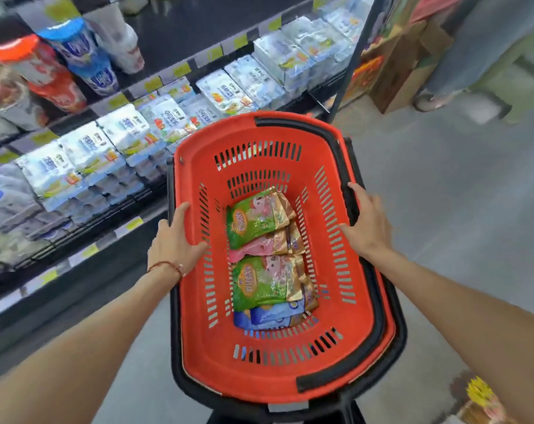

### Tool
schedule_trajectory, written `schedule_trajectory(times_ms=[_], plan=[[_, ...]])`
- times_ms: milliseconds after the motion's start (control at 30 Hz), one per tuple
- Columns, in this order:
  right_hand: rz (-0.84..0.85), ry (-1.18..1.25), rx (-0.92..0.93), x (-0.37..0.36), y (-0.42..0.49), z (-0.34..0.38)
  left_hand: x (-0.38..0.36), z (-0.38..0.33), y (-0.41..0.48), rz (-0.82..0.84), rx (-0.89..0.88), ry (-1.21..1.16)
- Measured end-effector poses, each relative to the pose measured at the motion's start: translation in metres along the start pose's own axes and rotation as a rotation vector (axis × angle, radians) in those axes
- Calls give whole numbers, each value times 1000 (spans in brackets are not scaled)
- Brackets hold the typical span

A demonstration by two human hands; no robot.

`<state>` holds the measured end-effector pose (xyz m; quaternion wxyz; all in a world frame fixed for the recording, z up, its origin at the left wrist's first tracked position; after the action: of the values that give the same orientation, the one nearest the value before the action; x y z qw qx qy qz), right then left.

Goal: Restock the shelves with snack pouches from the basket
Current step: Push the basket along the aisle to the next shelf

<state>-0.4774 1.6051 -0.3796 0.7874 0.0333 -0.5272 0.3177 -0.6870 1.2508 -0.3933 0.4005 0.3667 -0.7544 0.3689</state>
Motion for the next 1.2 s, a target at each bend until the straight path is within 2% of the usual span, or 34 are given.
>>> schedule_trajectory(times_ms=[233,533,900,1200], plan=[[153,-46,137,-51,63,-6,-49,6,-31,-79,227,-73],[248,-136,273,-161,79,-26,-160,76,-72,-126,416,-191],[286,-214,287,-303,69,-50,-263,185,-70,-52,437,-217],[279,-258,309,-372,74,-27,-287,247,-42,-49,469,-226]])
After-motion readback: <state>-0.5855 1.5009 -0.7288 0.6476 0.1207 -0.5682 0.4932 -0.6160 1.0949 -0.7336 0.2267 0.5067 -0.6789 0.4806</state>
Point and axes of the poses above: each hand's wrist, its own y-axis towards the middle knuckle, its own x-axis out of the back of the hand, z = x × y, the point moved 10 cm from there along y, towards the middle knuckle, and after that the axes turned 10 degrees about -x, right-handed, at the moved point
